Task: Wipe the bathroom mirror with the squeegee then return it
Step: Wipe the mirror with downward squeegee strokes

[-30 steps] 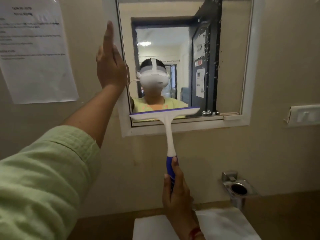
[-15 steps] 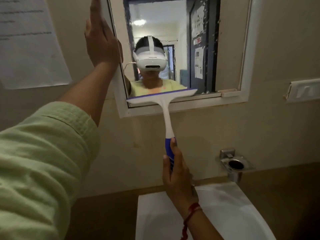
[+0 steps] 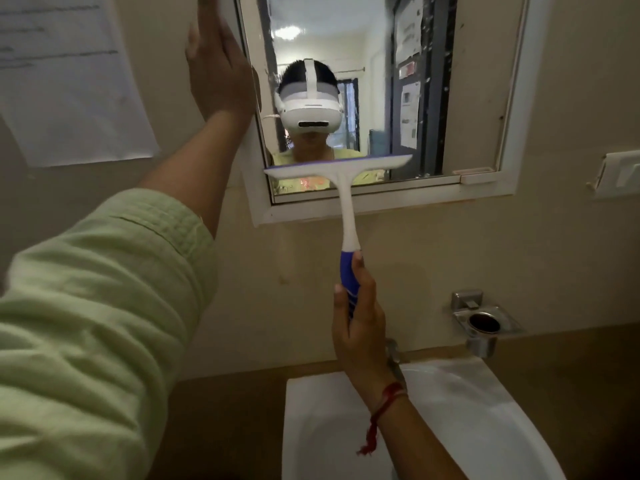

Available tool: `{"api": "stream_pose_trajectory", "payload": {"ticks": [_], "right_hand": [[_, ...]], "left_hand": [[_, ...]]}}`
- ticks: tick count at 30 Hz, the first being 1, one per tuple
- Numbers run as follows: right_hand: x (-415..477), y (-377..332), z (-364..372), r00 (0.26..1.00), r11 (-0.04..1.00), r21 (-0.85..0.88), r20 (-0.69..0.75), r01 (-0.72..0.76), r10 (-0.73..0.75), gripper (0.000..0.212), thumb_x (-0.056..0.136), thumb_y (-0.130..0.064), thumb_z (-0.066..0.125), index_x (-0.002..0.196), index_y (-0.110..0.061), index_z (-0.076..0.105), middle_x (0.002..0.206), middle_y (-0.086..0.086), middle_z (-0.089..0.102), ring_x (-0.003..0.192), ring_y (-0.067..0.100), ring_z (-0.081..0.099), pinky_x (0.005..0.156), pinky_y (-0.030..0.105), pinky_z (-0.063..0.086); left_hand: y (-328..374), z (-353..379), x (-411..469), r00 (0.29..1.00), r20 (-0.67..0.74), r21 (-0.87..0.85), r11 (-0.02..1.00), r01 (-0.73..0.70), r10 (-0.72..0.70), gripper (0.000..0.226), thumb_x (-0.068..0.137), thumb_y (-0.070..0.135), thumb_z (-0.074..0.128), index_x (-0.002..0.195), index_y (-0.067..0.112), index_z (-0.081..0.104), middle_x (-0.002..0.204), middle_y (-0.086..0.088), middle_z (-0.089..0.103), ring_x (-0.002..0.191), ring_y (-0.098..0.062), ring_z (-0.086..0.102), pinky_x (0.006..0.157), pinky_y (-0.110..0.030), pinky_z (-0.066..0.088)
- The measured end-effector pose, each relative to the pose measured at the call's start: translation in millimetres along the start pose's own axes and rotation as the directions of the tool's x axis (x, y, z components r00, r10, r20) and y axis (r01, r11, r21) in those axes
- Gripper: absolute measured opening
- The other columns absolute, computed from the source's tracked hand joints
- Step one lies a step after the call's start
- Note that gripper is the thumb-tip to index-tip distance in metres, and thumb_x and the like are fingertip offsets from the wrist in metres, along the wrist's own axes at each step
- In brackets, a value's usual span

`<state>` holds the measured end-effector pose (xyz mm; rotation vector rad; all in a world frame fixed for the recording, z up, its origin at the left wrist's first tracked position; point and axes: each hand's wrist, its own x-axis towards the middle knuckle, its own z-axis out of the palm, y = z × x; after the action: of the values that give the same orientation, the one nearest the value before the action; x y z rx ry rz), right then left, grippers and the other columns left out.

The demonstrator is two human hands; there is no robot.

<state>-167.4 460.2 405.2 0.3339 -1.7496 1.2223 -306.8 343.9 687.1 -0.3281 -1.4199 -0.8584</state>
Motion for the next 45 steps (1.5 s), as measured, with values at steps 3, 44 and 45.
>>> {"api": "stream_pose_trajectory", "payload": {"ticks": [3, 44, 45], "right_hand": [[25.6, -7.2, 0.0, 1.000, 1.000, 0.018, -0.018, 0.014, -0.013, 0.051, 0.095, -0.040, 0.033, 0.139, -0.050, 0.010, 0.089, -0.002, 0.051, 0.056, 0.003, 0.046, 0.050, 0.011, 0.042], [4.8, 11.2, -7.5, 0.999, 0.999, 0.032, -0.043, 0.021, -0.020, 0.046, 0.095, -0.050, 0.031, 0.137, -0.031, 0.029, 0.089, -0.009, 0.052, 0.059, -0.001, 0.049, 0.053, 0.005, 0.038], [9.3, 9.3, -9.4, 0.999, 0.999, 0.027, -0.035, 0.026, -0.025, 0.046, 0.095, -0.049, 0.031, 0.137, -0.030, 0.029, 0.087, -0.008, 0.051, 0.058, 0.001, 0.048, 0.052, 0.006, 0.038]], "left_hand": [[4.3, -4.7, -2.6, 1.000, 0.015, 0.013, 1.000, -0.024, 0.024, 0.044, 0.096, 0.016, 0.030, 0.140, 0.011, 0.036, 0.118, -0.011, 0.060, 0.103, -0.022, 0.055, 0.080, -0.014, 0.032], [-4.4, -13.7, -42.6, 0.996, 0.090, -0.131, 0.991, -0.019, 0.031, 0.039, 0.098, 0.011, 0.030, 0.136, 0.002, 0.036, 0.138, -0.005, 0.047, 0.126, -0.017, 0.044, 0.095, -0.001, 0.024], [-3.2, -13.9, -42.7, 0.995, 0.091, -0.127, 0.992, -0.019, 0.031, 0.040, 0.098, 0.011, 0.029, 0.137, 0.002, 0.035, 0.138, -0.006, 0.047, 0.127, -0.017, 0.044, 0.097, -0.004, 0.026]]}}
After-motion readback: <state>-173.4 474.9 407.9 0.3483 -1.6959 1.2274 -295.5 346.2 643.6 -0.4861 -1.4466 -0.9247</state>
